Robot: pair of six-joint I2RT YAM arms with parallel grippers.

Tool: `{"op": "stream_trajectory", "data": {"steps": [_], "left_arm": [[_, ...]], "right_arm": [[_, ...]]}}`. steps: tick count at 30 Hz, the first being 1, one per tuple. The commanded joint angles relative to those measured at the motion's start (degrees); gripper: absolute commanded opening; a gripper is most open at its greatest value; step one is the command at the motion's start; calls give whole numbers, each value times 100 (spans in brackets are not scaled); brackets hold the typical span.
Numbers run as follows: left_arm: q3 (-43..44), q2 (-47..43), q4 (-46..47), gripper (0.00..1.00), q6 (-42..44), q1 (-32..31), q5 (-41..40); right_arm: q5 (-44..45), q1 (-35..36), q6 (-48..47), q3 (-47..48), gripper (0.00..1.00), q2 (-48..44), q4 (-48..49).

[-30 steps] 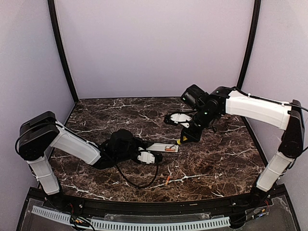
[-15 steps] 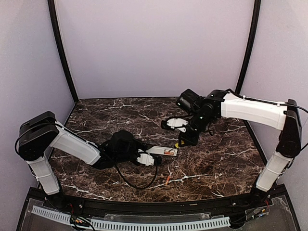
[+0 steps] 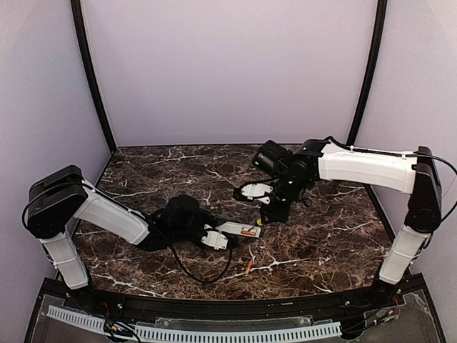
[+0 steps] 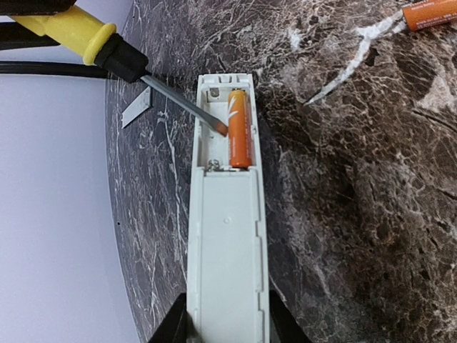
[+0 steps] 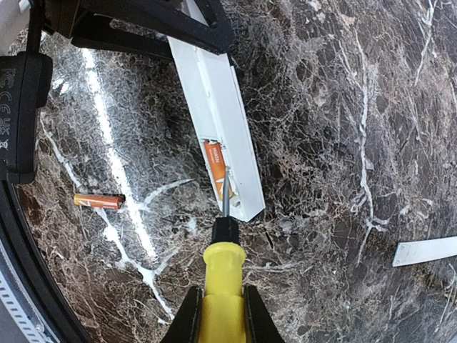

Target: Unload the batteries from the remote control

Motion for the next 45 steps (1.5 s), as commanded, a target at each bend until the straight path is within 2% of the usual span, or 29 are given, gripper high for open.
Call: {"op": "stream_trajectory", "data": {"steps": [1, 10, 22, 35, 45], "left_arm": [[254, -114, 313, 0, -15, -15, 151], [295, 25, 330, 0, -34, -16, 131], [242, 45, 422, 0, -23, -13, 120], [-113, 153, 1170, 0, 349, -36, -174], [-172, 259, 1452, 0, 545, -85, -326]], "right_arm": [[168, 182, -11, 125, 0, 226, -105], [452, 404, -50, 185, 0, 284, -58], [342, 520, -138, 185, 0, 508, -16], [-330, 253, -31, 101, 0, 443, -33], [-518, 108, 45, 97, 0, 561, -155]]}}
